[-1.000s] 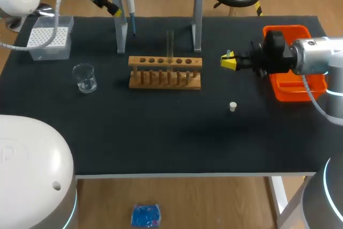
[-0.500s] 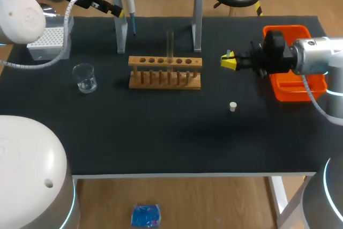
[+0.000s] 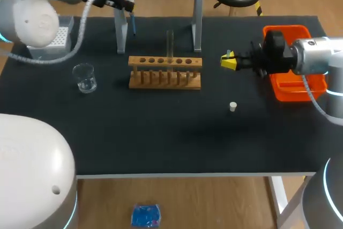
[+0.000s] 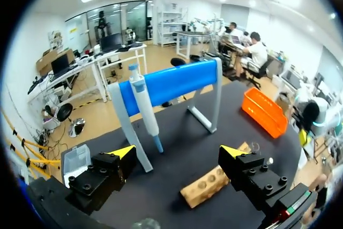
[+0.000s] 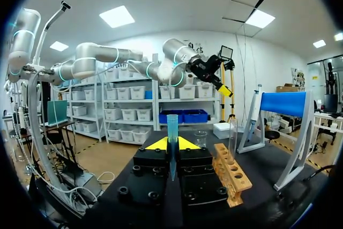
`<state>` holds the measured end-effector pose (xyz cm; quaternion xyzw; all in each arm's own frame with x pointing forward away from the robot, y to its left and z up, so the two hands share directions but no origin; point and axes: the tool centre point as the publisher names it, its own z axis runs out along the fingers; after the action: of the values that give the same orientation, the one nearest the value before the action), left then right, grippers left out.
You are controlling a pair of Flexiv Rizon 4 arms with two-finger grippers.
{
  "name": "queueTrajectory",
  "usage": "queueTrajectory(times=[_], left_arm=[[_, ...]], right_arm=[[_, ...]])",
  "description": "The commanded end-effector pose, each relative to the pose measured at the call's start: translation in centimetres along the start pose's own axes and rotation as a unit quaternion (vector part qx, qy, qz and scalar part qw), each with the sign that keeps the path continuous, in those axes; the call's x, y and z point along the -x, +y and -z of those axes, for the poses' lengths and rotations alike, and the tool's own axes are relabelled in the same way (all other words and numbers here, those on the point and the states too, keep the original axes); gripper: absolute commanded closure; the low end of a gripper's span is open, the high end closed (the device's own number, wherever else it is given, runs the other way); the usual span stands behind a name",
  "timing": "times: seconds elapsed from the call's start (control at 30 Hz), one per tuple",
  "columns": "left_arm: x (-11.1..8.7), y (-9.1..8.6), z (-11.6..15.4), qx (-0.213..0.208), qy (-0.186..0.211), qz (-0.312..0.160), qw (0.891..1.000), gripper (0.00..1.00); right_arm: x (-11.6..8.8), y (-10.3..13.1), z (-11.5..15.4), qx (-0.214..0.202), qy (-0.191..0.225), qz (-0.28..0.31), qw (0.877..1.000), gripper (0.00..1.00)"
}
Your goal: Invert the test tube, pick up the pipette, mount the tip to pipette, aspirate from beaker and dispense into the tube, eject the tip, return the pipette, and cap with the stopper.
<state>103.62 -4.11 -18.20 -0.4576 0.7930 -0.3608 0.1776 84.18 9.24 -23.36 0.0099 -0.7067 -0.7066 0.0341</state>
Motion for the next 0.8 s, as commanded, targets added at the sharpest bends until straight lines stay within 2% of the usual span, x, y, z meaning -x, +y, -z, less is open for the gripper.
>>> queueTrajectory(times=[0.03, 0.27, 0.53, 0.8], left_arm=[[-0.4, -1.2, -3.2, 0.000, -0.067, 0.026, 0.997, 0.00], [0.7, -1.8, -4.9, -0.016, -0.077, 0.046, 0.996, 0.00], [2.1, -3.0, -5.9, -0.047, -0.111, 0.080, 0.990, 0.00], [2.7, -4.4, -7.3, -0.071, -0.126, 0.099, 0.985, 0.00]], right_arm=[[-0.1, 0.1, 0.0, -0.001, -0.001, 0.000, 1.000, 1.00], [-0.1, 0.1, 0.0, -0.001, -0.001, 0.000, 1.000, 1.00], [-0.1, 0.1, 0.0, -0.001, -0.001, 0.000, 1.000, 1.00], [-0.1, 0.1, 0.0, -0.001, -0.001, 0.000, 1.000, 1.00]])
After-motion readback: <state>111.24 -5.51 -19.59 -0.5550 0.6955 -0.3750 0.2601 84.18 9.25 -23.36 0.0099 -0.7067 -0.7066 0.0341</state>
